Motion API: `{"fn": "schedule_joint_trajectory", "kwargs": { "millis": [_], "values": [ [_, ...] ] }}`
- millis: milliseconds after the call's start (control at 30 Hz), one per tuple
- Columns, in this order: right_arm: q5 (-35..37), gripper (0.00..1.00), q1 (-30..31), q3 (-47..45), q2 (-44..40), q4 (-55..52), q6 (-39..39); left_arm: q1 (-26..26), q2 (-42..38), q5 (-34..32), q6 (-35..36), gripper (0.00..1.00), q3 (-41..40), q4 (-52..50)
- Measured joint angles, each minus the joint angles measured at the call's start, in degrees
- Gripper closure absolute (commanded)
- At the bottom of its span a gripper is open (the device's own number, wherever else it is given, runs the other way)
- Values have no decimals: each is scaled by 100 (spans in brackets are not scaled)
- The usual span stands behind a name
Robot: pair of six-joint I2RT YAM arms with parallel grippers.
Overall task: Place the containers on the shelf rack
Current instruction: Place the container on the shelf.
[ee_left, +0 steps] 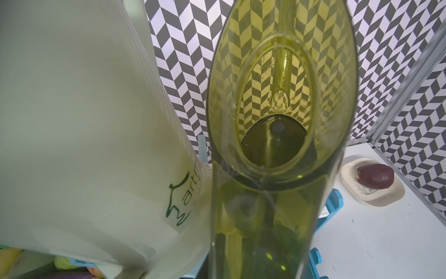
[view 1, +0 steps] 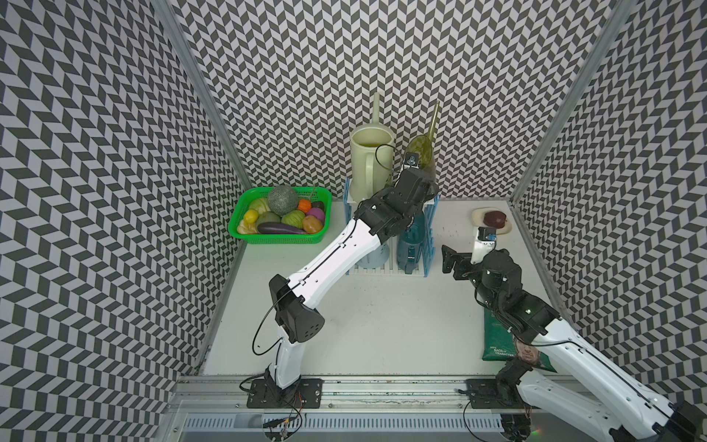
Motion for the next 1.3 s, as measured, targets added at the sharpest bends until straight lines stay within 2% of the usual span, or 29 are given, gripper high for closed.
{"fn": "schedule_joint_trajectory", "kwargs": {
  "millis": [167, 267, 467, 1300],
  "values": [
    [0, 0, 0, -2, 0, 0, 0, 0, 11, -4, 0, 84, -2, 24],
    [2, 0, 0, -2, -2, 0, -2, 0, 11, -2, 0, 72, -2, 24],
    [0, 0, 0, -2, 0, 2, -2, 2, 13, 44, -13, 64, 0, 210],
    [-2, 0, 0, -2, 7, 2, -2, -149, 13, 876, -68, 54, -2, 243]
  ]
}}
